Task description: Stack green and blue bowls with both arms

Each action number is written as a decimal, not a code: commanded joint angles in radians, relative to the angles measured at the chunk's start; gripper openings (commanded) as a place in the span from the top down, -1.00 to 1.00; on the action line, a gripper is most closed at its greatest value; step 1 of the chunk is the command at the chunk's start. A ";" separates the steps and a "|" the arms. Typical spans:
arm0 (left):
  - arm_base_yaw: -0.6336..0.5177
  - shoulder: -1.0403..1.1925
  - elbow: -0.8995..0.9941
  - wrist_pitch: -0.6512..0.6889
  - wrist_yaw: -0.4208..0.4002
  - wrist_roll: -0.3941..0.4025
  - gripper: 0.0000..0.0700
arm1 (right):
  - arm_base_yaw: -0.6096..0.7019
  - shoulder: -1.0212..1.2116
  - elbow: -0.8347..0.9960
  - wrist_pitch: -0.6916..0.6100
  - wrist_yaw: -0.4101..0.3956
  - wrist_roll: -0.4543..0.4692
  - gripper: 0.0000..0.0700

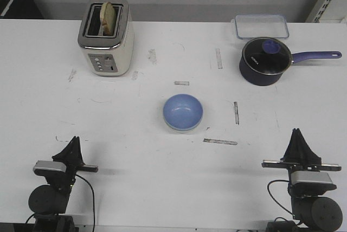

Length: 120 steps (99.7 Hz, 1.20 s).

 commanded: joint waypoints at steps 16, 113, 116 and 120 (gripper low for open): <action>0.002 -0.002 -0.021 0.013 -0.003 0.006 1.00 | 0.001 -0.001 0.005 0.011 0.000 -0.004 0.98; 0.002 -0.002 -0.021 0.013 -0.003 0.006 1.00 | 0.002 -0.009 -0.007 0.006 0.000 -0.008 0.98; 0.002 -0.002 -0.021 0.013 -0.003 0.006 1.00 | 0.002 -0.009 -0.016 0.007 0.000 -0.008 0.98; 0.002 -0.002 -0.021 0.013 -0.003 0.006 1.00 | 0.001 -0.011 -0.032 0.011 -0.001 -0.007 0.98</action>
